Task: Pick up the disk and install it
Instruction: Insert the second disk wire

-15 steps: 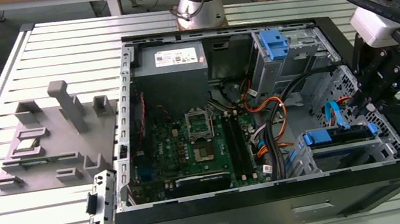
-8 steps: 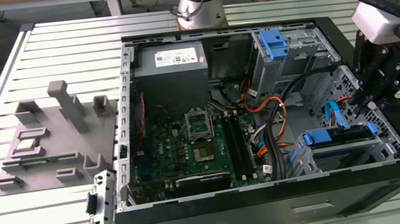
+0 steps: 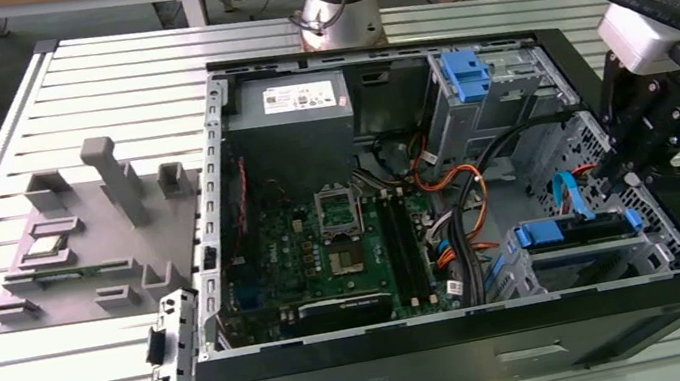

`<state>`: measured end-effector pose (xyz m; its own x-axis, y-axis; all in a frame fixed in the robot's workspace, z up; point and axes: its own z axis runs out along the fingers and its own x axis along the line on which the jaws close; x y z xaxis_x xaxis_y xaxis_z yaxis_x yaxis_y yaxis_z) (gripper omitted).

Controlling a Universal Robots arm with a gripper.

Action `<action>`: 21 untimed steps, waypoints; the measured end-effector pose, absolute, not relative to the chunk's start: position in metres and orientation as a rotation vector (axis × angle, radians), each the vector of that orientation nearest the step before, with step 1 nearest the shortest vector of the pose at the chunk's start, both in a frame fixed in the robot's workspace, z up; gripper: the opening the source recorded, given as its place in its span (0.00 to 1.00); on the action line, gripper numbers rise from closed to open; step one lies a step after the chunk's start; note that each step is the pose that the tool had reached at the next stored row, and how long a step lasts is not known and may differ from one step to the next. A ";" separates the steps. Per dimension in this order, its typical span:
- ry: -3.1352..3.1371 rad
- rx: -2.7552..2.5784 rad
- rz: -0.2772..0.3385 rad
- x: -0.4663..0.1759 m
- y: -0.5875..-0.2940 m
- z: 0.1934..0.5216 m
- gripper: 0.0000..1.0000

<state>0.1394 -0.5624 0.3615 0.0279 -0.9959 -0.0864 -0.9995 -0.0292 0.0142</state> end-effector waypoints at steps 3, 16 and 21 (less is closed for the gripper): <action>2.153 -2.215 0.111 0.144 -0.562 0.361 0.24; 2.153 -2.215 0.111 0.151 -0.562 0.361 0.24; 2.153 -2.215 0.111 0.153 -0.562 0.361 0.24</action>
<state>0.1532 -0.5625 0.3613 0.0277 -0.9959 -0.0865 -0.9995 -0.0291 0.0142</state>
